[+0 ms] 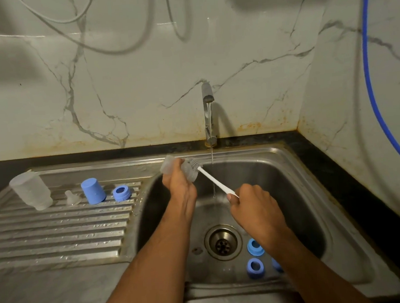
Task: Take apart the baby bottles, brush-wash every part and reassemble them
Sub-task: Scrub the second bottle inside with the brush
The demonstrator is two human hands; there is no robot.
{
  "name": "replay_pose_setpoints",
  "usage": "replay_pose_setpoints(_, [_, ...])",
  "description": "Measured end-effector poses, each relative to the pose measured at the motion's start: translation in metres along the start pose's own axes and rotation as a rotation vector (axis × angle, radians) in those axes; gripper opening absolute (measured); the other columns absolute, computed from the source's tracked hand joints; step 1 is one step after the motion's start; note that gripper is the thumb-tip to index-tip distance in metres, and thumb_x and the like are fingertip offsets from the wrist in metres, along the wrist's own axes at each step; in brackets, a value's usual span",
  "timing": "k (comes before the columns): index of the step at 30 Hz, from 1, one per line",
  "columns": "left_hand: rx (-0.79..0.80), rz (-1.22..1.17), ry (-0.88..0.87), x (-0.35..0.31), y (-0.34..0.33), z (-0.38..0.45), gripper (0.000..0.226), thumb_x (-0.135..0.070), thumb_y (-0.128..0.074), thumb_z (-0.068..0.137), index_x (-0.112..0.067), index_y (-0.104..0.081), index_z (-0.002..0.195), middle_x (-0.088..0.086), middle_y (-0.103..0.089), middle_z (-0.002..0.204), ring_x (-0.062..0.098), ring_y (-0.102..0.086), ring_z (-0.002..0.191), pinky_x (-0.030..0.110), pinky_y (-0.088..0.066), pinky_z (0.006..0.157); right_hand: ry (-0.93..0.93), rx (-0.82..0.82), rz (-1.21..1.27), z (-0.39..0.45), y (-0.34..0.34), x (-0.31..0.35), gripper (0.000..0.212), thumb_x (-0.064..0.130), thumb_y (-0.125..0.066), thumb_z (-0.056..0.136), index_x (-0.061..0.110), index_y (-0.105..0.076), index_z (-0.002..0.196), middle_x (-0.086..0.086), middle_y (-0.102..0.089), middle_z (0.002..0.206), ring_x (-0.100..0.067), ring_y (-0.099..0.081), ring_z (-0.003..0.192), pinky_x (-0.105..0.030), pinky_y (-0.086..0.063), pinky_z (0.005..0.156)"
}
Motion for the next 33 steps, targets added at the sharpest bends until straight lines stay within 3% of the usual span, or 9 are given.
replay_pose_setpoints(4, [-0.127, -0.043, -0.046, 0.000, 0.012, 0.016, 0.040, -0.004, -0.078, 0.078, -0.007, -0.064, 0.115, 0.008, -0.070, 0.110, 0.021, -0.070, 0.098, 0.036, -0.060, 0.087, -0.017, 0.035, 0.009, -0.005, -0.003, -0.002, 0.031, 0.046, -0.050, 0.103, 0.019, -0.061, 0.093, 0.003, -0.063, 0.081, -0.015, -0.065, 0.075, -0.039, -0.060, 0.075])
replay_pose_setpoints(6, [-0.135, -0.030, -0.046, -0.002, 0.016, 0.019, 0.048, -0.004, -0.080, 0.077, -0.007, -0.061, 0.121, 0.008, -0.068, 0.113, 0.022, -0.068, 0.103, 0.039, -0.059, 0.091, -0.021, 0.042, 0.026, -0.006, -0.005, 0.001, 0.031, 0.046, -0.050, 0.103, 0.019, -0.061, 0.092, 0.003, -0.062, 0.080, -0.015, -0.064, 0.074, -0.038, -0.059, 0.073])
replay_pose_setpoints(9, [-0.031, 0.026, -0.033, 0.000, 0.007, 0.011, 0.044, -0.001, -0.077, 0.080, -0.014, -0.057, 0.117, 0.005, -0.063, 0.109, 0.023, -0.063, 0.106, 0.040, -0.057, 0.090, -0.049, 0.012, 0.028, 0.001, -0.002, 0.000, 0.030, 0.046, -0.050, 0.103, 0.020, -0.061, 0.093, 0.003, -0.062, 0.083, -0.013, -0.062, 0.073, -0.032, -0.054, 0.066])
replay_pose_setpoints(13, [-0.018, 0.010, 0.002, -0.007, 0.006, 0.016, 0.060, -0.005, -0.082, 0.078, -0.014, -0.049, 0.128, 0.006, -0.061, 0.114, 0.021, -0.062, 0.100, 0.033, -0.056, 0.072, -0.129, 0.013, 0.028, 0.007, 0.010, -0.012, 0.033, 0.047, -0.051, 0.102, 0.018, -0.059, 0.087, 0.001, -0.059, 0.078, -0.011, -0.056, 0.066, -0.027, -0.043, 0.056])
replay_pose_setpoints(15, [-0.009, 0.014, 0.024, -0.009, 0.005, 0.022, 0.053, -0.011, -0.082, 0.080, -0.015, -0.052, 0.123, 0.008, -0.064, 0.116, 0.021, -0.064, 0.100, 0.039, -0.059, 0.080, -0.190, -0.025, 0.011, 0.007, 0.020, -0.020, 0.032, 0.046, -0.053, 0.102, 0.018, -0.059, 0.087, 0.002, -0.057, 0.075, -0.008, -0.051, 0.063, -0.025, -0.035, 0.052])
replay_pose_setpoints(18, [-0.002, 0.073, 0.077, -0.003, 0.007, 0.026, 0.052, -0.022, -0.082, 0.083, -0.017, -0.050, 0.124, 0.009, -0.064, 0.115, 0.025, -0.066, 0.103, 0.048, -0.057, 0.093, -0.239, -0.028, 0.024, 0.006, 0.024, -0.035, 0.033, 0.043, -0.056, 0.100, 0.017, -0.065, 0.082, 0.000, -0.061, 0.072, -0.011, -0.056, 0.064, -0.026, -0.038, 0.053])
replay_pose_setpoints(23, [-0.035, 0.144, 0.075, -0.002, 0.010, 0.030, 0.072, -0.046, -0.073, 0.088, -0.018, -0.037, 0.144, 0.009, -0.063, 0.120, 0.025, -0.067, 0.104, 0.047, -0.057, 0.095, -0.257, 0.027, 0.009, 0.003, 0.028, -0.042, 0.034, 0.038, -0.057, 0.100, 0.015, -0.066, 0.077, -0.002, -0.063, 0.068, -0.012, -0.058, 0.062, -0.024, -0.034, 0.054])
replay_pose_setpoints(27, [-0.013, 0.219, 0.109, -0.003, 0.010, 0.033, 0.073, -0.063, -0.055, 0.092, -0.013, -0.039, 0.144, 0.011, -0.064, 0.118, 0.027, -0.067, 0.101, 0.046, -0.057, 0.095, -0.217, 0.045, 0.079, 0.005, 0.024, -0.034, 0.033, 0.044, -0.057, 0.100, 0.019, -0.067, 0.081, 0.001, -0.064, 0.073, -0.010, -0.059, 0.067, -0.023, -0.037, 0.055])
replay_pose_setpoints(33, [0.085, 0.365, 0.116, 0.008, 0.007, 0.030, 0.049, -0.045, -0.049, 0.104, -0.004, -0.055, 0.131, 0.014, -0.067, 0.115, 0.024, -0.066, 0.102, 0.037, -0.057, 0.088, -0.105, 0.041, 0.140, 0.009, -0.003, -0.013, 0.035, 0.047, -0.055, 0.100, 0.019, -0.066, 0.083, 0.003, -0.062, 0.072, -0.010, -0.058, 0.065, -0.026, -0.041, 0.056])
Point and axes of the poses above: each hand's wrist, its own z-axis towards the middle knuckle, its own y-axis out of the back of the hand, x = y × z, the point moved 1 cm from there along z, towards the middle knuckle
